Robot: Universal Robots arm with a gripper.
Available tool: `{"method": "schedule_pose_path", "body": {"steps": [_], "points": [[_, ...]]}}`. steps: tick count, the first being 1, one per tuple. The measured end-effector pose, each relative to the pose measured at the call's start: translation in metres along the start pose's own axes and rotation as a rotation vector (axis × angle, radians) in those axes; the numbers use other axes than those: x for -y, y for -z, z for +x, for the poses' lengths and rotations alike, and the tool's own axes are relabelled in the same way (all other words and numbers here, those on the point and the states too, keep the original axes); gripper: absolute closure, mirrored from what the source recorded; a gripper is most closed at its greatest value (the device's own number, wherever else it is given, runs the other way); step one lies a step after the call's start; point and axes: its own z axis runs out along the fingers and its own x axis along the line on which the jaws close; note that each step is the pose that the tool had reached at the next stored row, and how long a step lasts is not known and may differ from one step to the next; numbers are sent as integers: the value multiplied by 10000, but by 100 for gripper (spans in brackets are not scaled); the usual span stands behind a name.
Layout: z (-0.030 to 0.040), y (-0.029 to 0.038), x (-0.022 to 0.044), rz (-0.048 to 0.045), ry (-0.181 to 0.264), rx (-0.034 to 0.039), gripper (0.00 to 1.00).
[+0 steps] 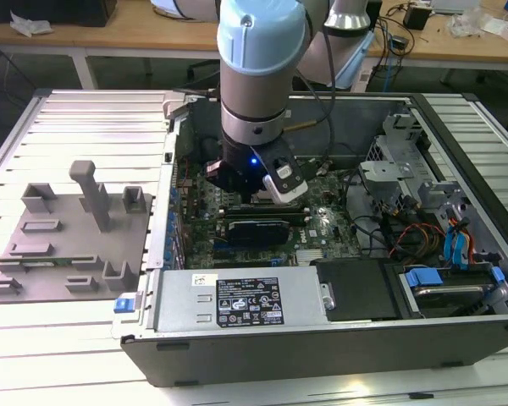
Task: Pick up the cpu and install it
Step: 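Install the second cpu locking lever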
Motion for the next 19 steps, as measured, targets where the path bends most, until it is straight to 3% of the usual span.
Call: {"method": "schedule_pose_path", "body": {"steps": [2,4,6,9,12,19], "points": [[-3,-4,-20,45,-37,5,89],[-50,-8,-35,65,-102,15,89],[-159,-10,-38,86,-164,25,89],[-240,-12,-44,198,-223,32,89],[-251,-22,-93,276,-321,47,89],[-258,-61,-273,280,-400,60,89]]}}
